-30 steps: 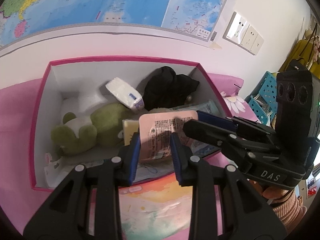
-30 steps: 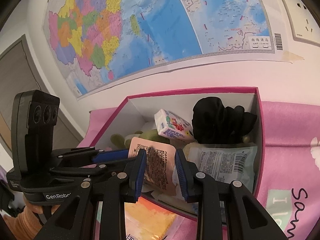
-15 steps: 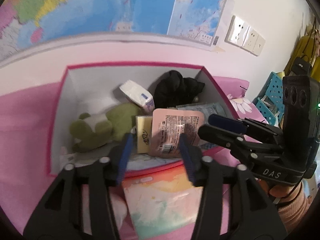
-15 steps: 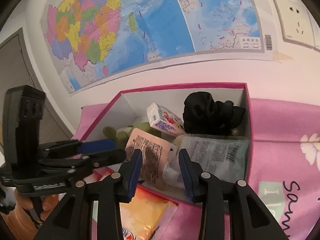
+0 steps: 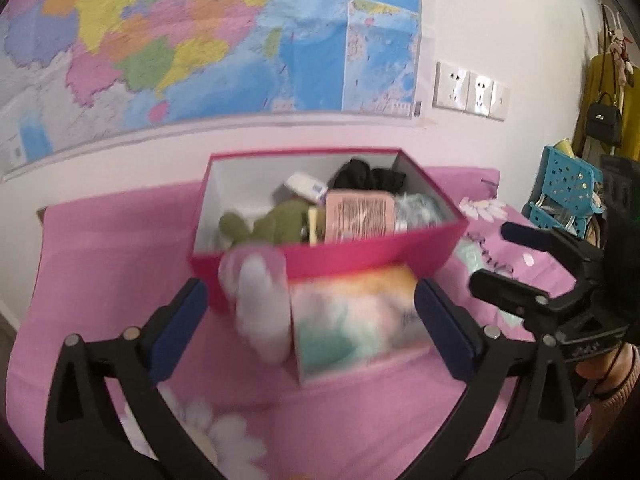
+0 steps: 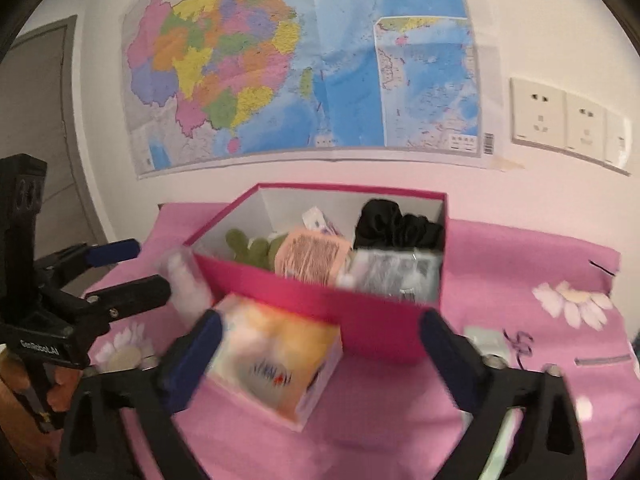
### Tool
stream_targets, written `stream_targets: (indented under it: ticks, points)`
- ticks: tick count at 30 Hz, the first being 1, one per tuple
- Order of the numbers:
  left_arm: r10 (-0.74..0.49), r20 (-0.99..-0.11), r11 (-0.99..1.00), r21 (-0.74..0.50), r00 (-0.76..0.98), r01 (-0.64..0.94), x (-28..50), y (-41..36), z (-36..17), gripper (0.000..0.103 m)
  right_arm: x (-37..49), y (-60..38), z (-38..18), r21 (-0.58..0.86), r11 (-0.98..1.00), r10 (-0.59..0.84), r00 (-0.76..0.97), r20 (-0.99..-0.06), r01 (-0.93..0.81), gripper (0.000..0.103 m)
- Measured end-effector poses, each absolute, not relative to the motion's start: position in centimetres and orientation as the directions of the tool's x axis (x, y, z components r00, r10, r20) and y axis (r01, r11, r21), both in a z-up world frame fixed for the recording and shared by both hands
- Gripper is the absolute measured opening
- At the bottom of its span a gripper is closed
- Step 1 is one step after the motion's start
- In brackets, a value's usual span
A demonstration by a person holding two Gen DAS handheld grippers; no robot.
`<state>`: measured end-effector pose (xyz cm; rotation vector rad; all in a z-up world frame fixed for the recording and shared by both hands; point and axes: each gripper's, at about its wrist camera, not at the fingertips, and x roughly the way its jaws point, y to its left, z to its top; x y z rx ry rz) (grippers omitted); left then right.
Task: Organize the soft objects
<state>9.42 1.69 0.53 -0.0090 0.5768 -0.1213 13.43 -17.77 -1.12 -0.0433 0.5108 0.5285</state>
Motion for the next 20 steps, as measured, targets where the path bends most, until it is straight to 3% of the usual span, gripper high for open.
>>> stream_targets:
  ticks: [7,20]
  points:
    - [-0.06,-0.602,0.998,-0.043,0.797,0.042,7.3,1.6,-1.9,0.103,9.3,-16.9,-2.8,0.053,0.877,0.437,0.748,-0.5,-0.478,0.103]
    - [-0.005,-0.603,1.0,-0.005,0.798,0.003,4.9,1.1,-2.8,0.103,6.8,-15.9,-4.6,0.065,0.864,0.452,0.712,-0.538,-0.499,0.103]
